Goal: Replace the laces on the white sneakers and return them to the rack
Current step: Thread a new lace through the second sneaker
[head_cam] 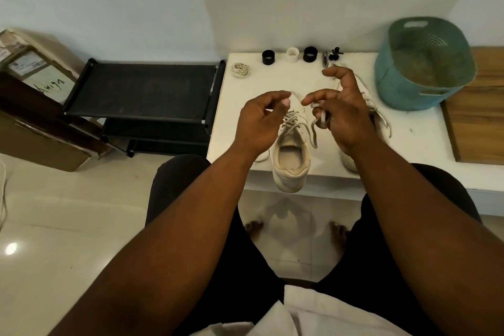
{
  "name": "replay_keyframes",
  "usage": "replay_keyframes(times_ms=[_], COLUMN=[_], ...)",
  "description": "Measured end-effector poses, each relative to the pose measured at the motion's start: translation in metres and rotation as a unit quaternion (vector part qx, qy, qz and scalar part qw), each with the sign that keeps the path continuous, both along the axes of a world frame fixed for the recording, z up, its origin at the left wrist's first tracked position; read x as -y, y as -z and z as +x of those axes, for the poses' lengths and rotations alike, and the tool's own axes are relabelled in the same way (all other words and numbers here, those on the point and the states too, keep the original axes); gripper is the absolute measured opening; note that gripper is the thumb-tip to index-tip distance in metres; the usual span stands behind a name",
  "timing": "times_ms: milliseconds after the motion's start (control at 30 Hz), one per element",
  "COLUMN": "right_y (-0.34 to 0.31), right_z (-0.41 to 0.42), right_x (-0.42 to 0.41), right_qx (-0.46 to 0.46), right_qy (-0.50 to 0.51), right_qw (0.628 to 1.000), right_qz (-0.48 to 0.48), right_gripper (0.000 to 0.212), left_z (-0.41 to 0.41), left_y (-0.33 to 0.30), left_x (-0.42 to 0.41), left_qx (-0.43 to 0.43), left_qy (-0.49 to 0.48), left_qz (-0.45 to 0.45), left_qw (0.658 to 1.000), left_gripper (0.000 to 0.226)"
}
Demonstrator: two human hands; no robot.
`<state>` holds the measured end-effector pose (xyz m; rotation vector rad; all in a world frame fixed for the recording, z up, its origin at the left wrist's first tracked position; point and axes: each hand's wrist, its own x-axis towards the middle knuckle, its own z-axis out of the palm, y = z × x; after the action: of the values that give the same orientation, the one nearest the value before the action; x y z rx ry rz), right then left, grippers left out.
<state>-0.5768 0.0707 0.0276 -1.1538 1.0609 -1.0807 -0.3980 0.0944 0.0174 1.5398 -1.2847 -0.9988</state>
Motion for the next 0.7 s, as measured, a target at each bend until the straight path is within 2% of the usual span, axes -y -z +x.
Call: replay_keyframes(times_ms=[167, 300, 433, 500, 600, 700], right_y=[-0.007, -0.007, -0.002, 0.0, 0.004, 0.007], right_z=[0.006, 0.007, 0.002, -0.001, -0.007, -0.012], right_x=[-0.004, -0.004, -0.003, 0.0, 0.006, 0.009], right_qx=[0.065, 0.062, 0.008, -0.032, -0.091, -0.147], right_qy=[-0.036, -0.052, -0.108, -0.1, -0.044, 0.008], right_qw=[0.997, 0.997, 0.994, 0.994, 0.995, 0.989], right_qz=[0.015, 0.008, -0.015, -0.021, -0.014, 0.008], right_gripper=[0.069, 0.082, 0.094, 0.083, 0.05, 0.027], left_z=[-0.015, -0.02, -0.018, -0.013, -0.007, -0.004], left_y=[-0.001, -0.005, -0.006, -0.005, -0.008, -0.014], left_x=[-0.003, -0.005, -0.005, -0.002, 0.002, 0.004], left_qx=[-0.037, -0.057, -0.059, -0.084, -0.176, -0.277], left_qy=[0.052, 0.069, 0.055, 0.023, 0.001, -0.009], left_qz=[0.031, 0.039, 0.044, 0.049, 0.06, 0.055], left_qw=[0.997, 0.995, 0.996, 0.995, 0.983, 0.959], left_gripper=[0.017, 0.025, 0.015, 0.014, 0.008, 0.017])
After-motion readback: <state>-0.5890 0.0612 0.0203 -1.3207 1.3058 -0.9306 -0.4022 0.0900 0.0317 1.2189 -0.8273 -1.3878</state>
